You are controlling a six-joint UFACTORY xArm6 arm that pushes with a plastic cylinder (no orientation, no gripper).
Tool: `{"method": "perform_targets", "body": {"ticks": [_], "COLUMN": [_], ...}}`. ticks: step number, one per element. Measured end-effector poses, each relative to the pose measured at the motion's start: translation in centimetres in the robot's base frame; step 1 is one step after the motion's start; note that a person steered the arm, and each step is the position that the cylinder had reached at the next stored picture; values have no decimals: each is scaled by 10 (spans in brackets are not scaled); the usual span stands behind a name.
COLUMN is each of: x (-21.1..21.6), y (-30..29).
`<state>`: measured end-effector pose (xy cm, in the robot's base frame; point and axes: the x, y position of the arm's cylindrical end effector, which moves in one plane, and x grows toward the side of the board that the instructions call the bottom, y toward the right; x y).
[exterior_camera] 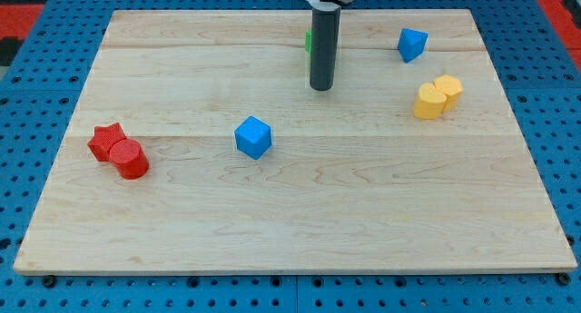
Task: Push the blue triangle to the top of the blue cube
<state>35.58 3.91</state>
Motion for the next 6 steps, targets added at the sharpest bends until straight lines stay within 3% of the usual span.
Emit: {"method": "perform_targets", "body": {"ticks": [3, 6], "x": [-2, -38], "y": [70, 176]}}
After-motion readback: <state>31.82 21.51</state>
